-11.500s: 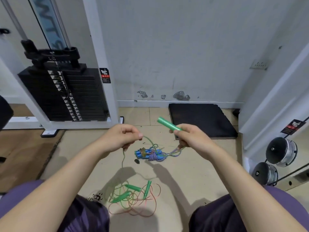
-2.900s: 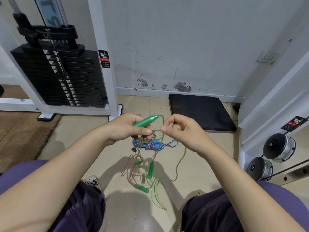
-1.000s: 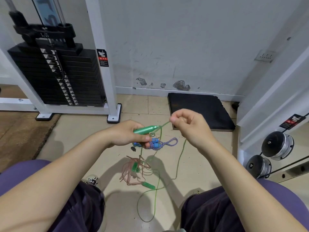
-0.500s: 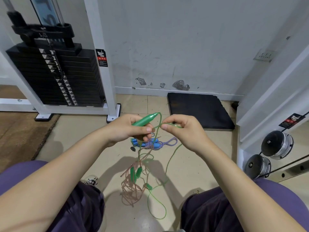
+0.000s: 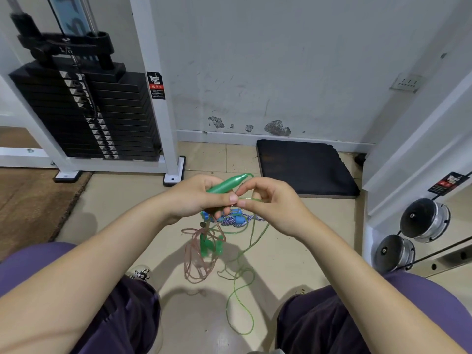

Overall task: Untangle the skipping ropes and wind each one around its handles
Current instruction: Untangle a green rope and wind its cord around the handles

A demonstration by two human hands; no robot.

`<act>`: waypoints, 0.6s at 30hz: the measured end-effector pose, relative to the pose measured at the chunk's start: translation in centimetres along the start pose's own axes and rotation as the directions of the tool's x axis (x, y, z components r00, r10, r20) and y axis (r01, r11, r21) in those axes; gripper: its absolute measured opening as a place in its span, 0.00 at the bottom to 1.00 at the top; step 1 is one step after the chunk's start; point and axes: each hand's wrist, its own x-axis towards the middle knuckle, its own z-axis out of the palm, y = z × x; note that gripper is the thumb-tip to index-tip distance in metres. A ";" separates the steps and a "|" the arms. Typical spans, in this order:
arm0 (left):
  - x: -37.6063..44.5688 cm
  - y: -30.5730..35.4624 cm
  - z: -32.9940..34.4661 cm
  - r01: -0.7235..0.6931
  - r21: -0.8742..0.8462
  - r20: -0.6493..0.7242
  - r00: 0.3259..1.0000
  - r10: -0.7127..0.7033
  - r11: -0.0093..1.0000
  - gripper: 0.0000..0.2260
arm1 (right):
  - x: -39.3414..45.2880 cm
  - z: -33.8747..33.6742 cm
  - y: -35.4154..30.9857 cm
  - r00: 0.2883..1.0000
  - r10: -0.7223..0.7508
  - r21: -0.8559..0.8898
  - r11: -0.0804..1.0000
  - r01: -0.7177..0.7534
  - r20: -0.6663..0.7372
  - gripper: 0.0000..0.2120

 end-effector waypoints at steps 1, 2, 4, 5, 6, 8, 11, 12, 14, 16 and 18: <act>0.1 -0.1 -0.1 0.006 0.002 0.006 1.000 -0.006 1.000 0.03 | 0.1 -0.1 -0.1 0.999 -0.013 -0.012 1.000 0.012 -0.042 0.04; 0.1 -0.2 -0.2 0.016 0.011 0.008 1.000 -0.016 1.000 0.04 | 0.1 -0.2 -0.3 0.996 -0.032 -0.008 0.999 0.031 -0.088 0.05; 0.2 -0.5 -0.6 0.048 0.096 0.009 0.999 -0.049 0.994 0.06 | 0.1 -0.5 -0.6 0.982 -0.062 0.042 0.997 0.070 -0.178 0.07; 0.2 -0.7 -0.7 0.063 0.175 0.012 0.998 -0.066 0.983 0.08 | 0.0 -0.7 -0.7 0.975 -0.057 0.083 0.994 0.076 -0.213 0.07; 0.2 -0.7 -0.7 0.075 0.246 0.012 0.997 -0.080 0.966 0.09 | 0.0 -0.9 -0.8 0.971 -0.037 0.123 0.990 0.068 -0.237 0.07; 0.3 -0.9 -0.8 0.084 0.270 -0.030 0.996 -0.079 0.959 0.09 | 0.0 -1.3 -0.9 0.969 0.013 0.168 0.985 0.030 -0.248 0.06; 0.4 -0.7 -0.6 0.055 0.164 -0.109 0.993 -0.037 0.985 0.03 | -0.1 -1.4 -1.1 0.981 0.067 0.174 0.984 -0.035 -0.182 0.06; 0.4 -0.5 -0.4 0.045 0.137 -0.111 0.993 -0.030 0.990 0.03 | -0.2 -1.3 -1.1 0.987 0.076 0.183 0.982 -0.049 -0.143 0.07; 0.5 -0.5 -0.1 0.031 0.092 -0.107 0.994 -0.022 0.995 0.03 | -0.3 -0.7 -0.9 0.995 0.070 0.186 0.981 -0.056 -0.068 0.09; 0.4 -0.5 0.0 0.034 0.053 -0.106 0.994 -0.028 0.998 0.04 | -0.3 -0.3 -0.8 0.998 0.055 0.153 0.987 -0.052 -0.019 0.08; 0.4 -0.4 0.0 0.043 0.032 -0.100 0.994 -0.039 0.999 0.04 | -0.2 -0.2 -0.6 0.998 0.063 0.024 0.998 -0.063 -0.002 0.06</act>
